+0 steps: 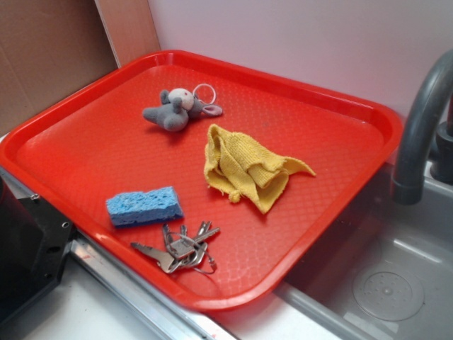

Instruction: Grab the silver keys.

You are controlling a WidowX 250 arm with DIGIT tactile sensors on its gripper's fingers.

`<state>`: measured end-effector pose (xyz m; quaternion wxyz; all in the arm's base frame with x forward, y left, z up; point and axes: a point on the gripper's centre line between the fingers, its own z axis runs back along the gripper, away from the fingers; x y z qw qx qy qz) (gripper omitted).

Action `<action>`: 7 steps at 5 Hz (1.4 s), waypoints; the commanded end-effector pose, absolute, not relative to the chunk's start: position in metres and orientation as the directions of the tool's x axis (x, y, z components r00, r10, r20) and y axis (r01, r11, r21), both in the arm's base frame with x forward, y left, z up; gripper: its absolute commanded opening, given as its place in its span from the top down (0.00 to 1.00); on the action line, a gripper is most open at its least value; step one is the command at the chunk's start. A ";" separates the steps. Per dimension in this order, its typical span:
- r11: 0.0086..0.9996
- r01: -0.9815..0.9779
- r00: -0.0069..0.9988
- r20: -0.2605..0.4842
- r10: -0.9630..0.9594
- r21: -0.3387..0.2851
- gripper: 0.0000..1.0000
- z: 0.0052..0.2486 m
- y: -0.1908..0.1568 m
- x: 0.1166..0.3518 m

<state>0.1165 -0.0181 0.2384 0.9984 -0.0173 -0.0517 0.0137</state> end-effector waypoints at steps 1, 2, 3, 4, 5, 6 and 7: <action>0.888 0.459 0.859 0.271 -0.434 -0.033 0.00 0.187 -0.084 0.145; 0.805 0.592 0.780 0.288 -0.556 -0.048 0.00 0.163 -0.117 0.140; 0.697 0.712 0.685 0.311 -0.659 -0.092 0.00 0.143 -0.145 0.129; 0.578 0.810 0.585 0.210 -0.783 -0.102 0.00 0.130 -0.159 0.113; 0.511 0.855 0.515 0.032 -0.856 -0.094 0.00 0.115 -0.151 0.106; 0.416 0.902 0.422 0.029 -0.906 -0.118 0.00 0.103 -0.155 0.115; 0.356 0.926 0.364 0.043 -0.931 -0.123 0.00 0.093 -0.157 0.129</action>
